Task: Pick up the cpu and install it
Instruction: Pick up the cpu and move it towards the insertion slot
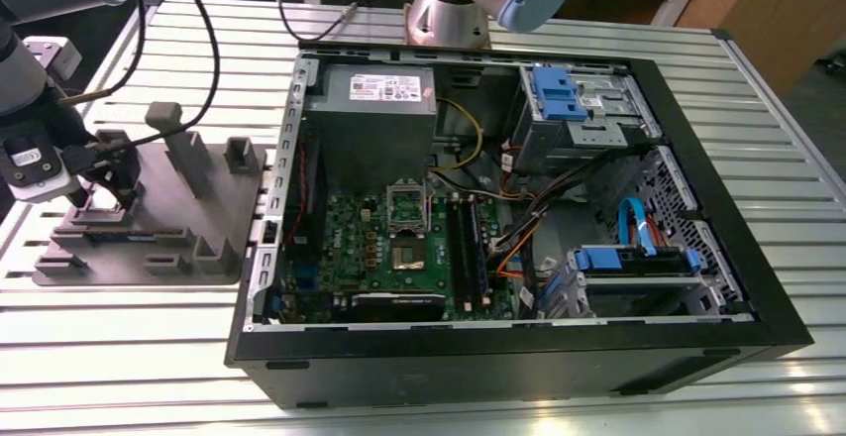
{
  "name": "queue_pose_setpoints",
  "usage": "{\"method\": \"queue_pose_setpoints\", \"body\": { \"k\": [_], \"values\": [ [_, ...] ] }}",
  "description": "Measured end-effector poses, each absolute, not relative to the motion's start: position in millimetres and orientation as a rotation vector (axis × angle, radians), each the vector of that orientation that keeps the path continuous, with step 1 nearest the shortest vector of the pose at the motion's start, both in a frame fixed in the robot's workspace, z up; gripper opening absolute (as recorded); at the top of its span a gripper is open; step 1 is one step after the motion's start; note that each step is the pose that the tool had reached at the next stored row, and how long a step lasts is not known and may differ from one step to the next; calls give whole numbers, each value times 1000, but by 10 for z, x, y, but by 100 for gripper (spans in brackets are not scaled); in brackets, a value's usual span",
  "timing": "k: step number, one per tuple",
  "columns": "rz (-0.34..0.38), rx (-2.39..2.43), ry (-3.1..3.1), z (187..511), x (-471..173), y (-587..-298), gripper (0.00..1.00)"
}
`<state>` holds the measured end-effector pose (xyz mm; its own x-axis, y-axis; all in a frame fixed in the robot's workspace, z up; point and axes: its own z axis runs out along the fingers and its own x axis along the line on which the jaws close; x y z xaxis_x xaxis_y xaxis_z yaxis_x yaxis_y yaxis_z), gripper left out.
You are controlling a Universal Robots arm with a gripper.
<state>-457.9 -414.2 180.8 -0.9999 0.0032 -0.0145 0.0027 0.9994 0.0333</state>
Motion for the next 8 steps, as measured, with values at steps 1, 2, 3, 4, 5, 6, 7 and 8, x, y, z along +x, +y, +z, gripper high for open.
{"method": "queue_pose_setpoints", "body": {
  "k": [1, 2, 3, 4, 5, 6, 7, 8],
  "values": [
    [52, 5, 3127, 1808, -4579, -4142, 59],
    [52, 5, 3127, 1807, -4578, -4142, 59],
    [52, 5, 3127, 1807, -4578, -4142, 59],
    [52, 5, 3127, 1807, -4578, -4142, 59],
    [52, 5, 3127, 1806, -4578, -4142, 59],
    [52, 5, 3127, 1806, -4578, -4142, 59],
    [52, 5, 3126, 1807, -4578, -4142, 59],
    [52, 5, 3126, 1809, -4578, -4142, 58]
  ]
}}
